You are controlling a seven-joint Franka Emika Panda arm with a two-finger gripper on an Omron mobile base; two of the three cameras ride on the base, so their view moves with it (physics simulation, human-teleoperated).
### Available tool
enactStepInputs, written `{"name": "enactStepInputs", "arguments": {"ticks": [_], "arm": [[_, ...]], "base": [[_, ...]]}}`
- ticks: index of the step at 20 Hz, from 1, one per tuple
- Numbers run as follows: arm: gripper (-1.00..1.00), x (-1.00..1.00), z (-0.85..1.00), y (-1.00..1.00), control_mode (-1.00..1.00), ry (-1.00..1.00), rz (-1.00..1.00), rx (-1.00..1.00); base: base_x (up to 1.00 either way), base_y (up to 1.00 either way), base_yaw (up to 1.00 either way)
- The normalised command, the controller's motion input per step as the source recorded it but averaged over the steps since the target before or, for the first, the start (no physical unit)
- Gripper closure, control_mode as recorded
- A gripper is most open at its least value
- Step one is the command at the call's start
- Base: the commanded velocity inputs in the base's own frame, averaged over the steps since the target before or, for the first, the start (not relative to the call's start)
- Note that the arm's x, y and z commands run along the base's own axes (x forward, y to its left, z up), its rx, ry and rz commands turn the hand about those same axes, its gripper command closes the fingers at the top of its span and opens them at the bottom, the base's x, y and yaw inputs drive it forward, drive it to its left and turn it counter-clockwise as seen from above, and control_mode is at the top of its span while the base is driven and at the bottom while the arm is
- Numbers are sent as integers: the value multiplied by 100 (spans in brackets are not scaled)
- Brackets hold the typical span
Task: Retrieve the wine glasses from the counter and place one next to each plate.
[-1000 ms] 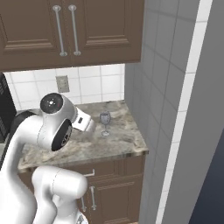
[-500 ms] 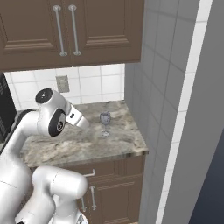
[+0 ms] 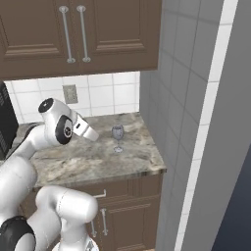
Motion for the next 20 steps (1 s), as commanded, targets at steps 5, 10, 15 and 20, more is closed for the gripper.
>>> {"name": "enactStepInputs", "arguments": {"ticks": [5, 10, 15, 20], "arm": [[-100, 24, -24, 0, -100, 8, -1, -2], [-100, 22, -26, 0, -100, 8, 0, 0], [-100, 11, -18, 0, -100, 4, 0, -2], [-100, 0, -15, 0, -100, 0, 0, 0]], "base": [[0, 0, 0], [0, 0, 0], [0, 0, 0], [0, 0, 0]]}}
